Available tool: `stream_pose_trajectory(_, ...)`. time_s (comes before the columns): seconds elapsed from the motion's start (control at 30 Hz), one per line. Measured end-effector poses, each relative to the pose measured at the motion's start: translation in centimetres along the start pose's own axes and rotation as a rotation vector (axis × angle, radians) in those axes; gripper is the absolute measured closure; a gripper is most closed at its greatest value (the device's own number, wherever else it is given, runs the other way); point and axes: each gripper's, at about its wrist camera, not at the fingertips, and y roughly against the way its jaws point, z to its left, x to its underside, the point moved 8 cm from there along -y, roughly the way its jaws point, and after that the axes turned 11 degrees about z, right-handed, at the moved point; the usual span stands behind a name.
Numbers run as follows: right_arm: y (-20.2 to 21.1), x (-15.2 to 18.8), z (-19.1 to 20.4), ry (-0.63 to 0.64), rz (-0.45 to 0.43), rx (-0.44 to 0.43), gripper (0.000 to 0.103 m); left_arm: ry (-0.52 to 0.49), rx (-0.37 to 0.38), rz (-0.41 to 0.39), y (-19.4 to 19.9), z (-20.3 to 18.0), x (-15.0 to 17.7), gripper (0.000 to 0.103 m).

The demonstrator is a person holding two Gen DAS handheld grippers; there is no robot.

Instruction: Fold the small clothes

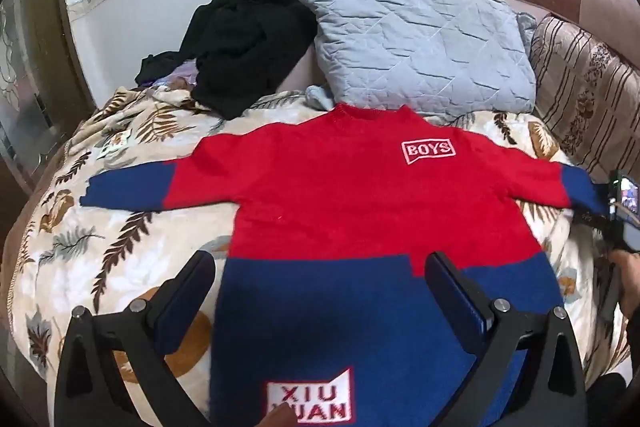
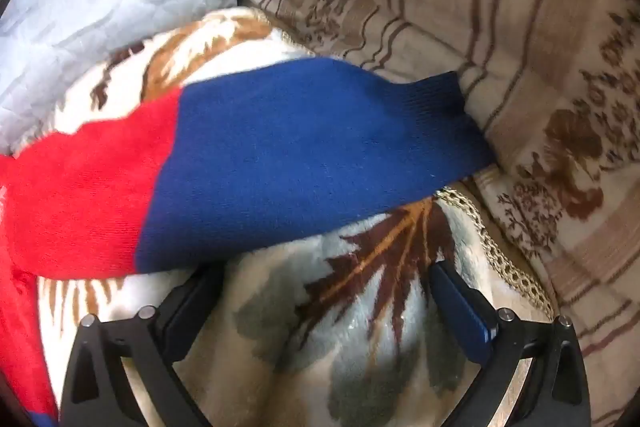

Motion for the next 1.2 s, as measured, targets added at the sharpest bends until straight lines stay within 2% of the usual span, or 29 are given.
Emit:
stream_pose_trajectory(0.07,0.6,0.4,-0.5,-0.013,0.034,-0.086,0.000,0.013,0.007,0.023,0.0,0.6,0.7,0.000)
stream_pose_trajectory(0.17,3.7,2.2,-2.5,-0.084,0.028,-0.128,0.000,0.033,0.018,0.040,-0.1,1.4,1.5,0.000)
stream_pose_trajectory(0.23,6.8,3.7,-3.7,-0.106,-0.025,-0.101,0.000,0.043,0.023,0.050,-0.5,1.4,2.1,0.000)
stream_pose_trajectory(0.37,14.5,7.5,-4.6,-0.123,-0.164,-0.139,0.000,0.050,0.032,0.058,-0.8,1.2,2.7,0.000)
stream_pose_trajectory(0.43,18.2,9.4,-2.7,-0.069,-0.223,-0.219,0.000,0.044,0.044,0.046,-0.6,1.1,2.9,0.000)
stream_pose_trajectory(0.5,21.6,11.1,0.7,0.030,-0.300,-0.276,0.000,0.040,0.041,0.033,-0.4,1.1,3.1,0.000)
stream_pose_trajectory(0.57,24.0,12.9,4.8,0.133,-0.340,-0.321,0.000,0.040,0.049,0.026,-0.3,1.1,3.4,0.000)
stream_pose_trajectory(0.67,24.7,15.0,10.1,0.220,-0.350,-0.373,0.000,0.050,0.057,0.018,0.1,1.5,3.7,0.000)
stream_pose_trajectory(0.73,23.9,16.6,13.7,0.270,-0.323,-0.378,0.000,0.049,0.052,0.009,0.4,1.9,4.0,0.000)
stream_pose_trajectory(0.87,22.2,18.5,17.9,0.313,-0.267,-0.414,0.000,0.049,0.046,0.002,0.7,2.3,4.2,0.000)
stream_pose_trajectory(0.97,21.2,19.2,19.5,0.335,-0.245,-0.446,0.000,0.051,0.051,0.002,0.7,2.5,4.2,0.000)
stream_pose_trajectory(1.2,21.1,19.7,19.3,0.320,-0.250,-0.465,0.000,0.048,0.056,0.010,0.3,2.0,4.2,0.000)
